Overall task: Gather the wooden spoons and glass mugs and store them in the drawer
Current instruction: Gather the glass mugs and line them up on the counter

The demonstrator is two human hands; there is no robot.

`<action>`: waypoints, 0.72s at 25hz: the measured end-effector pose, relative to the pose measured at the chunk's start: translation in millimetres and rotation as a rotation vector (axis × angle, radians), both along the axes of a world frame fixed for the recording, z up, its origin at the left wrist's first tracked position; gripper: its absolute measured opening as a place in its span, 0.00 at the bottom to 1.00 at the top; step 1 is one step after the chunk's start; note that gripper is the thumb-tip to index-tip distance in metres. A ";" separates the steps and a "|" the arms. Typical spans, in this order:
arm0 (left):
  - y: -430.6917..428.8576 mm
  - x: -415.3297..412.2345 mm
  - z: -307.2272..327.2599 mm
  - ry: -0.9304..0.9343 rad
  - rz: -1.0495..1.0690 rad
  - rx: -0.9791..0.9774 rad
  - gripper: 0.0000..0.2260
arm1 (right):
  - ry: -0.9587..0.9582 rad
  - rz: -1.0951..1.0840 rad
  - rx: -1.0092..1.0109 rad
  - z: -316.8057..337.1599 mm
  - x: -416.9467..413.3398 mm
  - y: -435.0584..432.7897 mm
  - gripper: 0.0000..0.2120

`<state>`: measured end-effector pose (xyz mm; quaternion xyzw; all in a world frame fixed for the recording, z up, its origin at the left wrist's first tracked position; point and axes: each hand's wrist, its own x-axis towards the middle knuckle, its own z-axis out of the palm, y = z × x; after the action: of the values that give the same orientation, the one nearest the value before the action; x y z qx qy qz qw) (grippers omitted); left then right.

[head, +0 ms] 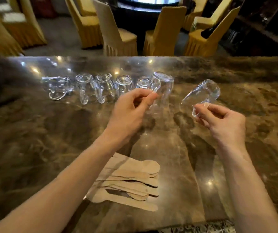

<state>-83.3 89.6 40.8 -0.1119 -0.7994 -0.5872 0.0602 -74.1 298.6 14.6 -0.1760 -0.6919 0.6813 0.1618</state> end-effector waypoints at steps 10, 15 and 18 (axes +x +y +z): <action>-160.3 47.8 -6.4 0.081 0.449 0.018 0.06 | -0.083 0.049 0.145 -21.5 -39.8 -62.4 0.11; -190.8 22.0 -34.3 0.075 0.548 0.046 0.05 | -0.074 0.060 0.245 -23.9 -44.3 -78.1 0.07; -194.4 3.8 -52.0 0.053 0.555 0.064 0.03 | -0.074 0.041 0.287 -23.9 -45.2 -81.0 0.07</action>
<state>-79.5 -104.8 -11.2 0.0980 -0.7788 -0.5699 0.2431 -119.3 217.6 -9.3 -0.1619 -0.7910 0.5716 0.1460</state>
